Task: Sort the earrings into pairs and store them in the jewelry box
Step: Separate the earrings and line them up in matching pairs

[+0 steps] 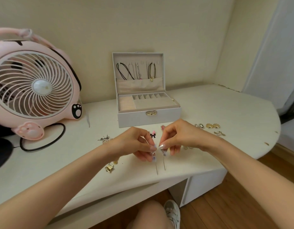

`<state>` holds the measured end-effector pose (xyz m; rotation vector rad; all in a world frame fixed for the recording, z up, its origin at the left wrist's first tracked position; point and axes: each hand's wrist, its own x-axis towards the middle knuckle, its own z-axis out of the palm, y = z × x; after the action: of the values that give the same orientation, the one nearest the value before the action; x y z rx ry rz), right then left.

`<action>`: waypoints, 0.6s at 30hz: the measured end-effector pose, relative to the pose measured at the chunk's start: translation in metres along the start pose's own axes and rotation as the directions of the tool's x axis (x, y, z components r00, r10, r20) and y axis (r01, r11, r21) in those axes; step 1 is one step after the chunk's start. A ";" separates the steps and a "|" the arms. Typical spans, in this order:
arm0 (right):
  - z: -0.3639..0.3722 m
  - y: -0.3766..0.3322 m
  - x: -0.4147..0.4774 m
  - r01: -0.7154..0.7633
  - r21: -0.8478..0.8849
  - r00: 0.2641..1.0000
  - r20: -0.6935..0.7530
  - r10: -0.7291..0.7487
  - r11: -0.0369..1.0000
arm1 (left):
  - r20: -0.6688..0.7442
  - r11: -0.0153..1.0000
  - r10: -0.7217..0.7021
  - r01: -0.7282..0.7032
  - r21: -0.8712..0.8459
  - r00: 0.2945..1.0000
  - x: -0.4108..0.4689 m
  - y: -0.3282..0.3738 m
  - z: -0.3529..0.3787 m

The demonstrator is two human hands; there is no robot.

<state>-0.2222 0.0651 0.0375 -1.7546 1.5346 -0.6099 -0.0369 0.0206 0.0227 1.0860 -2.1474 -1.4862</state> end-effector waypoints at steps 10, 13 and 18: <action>0.016 0.010 0.030 -0.058 -0.335 0.963 -0.266 -0.036 0.941 | -0.275 0.934 0.111 -0.005 0.358 0.955 0.032 -0.023 0.005; 0.017 0.011 0.037 -0.077 -0.371 0.947 -0.318 -0.048 0.925 | -0.316 0.935 0.115 0.004 0.354 0.942 0.037 -0.023 0.005; 0.017 0.015 0.043 -0.107 -0.407 0.936 -0.348 -0.046 0.907 | -0.356 0.941 0.122 0.006 0.338 0.926 0.043 -0.023 0.004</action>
<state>-0.2111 0.0265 0.0109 -2.0105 2.0630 -0.6347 -0.0592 -0.0122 -0.0063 1.2799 -2.1700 -0.8149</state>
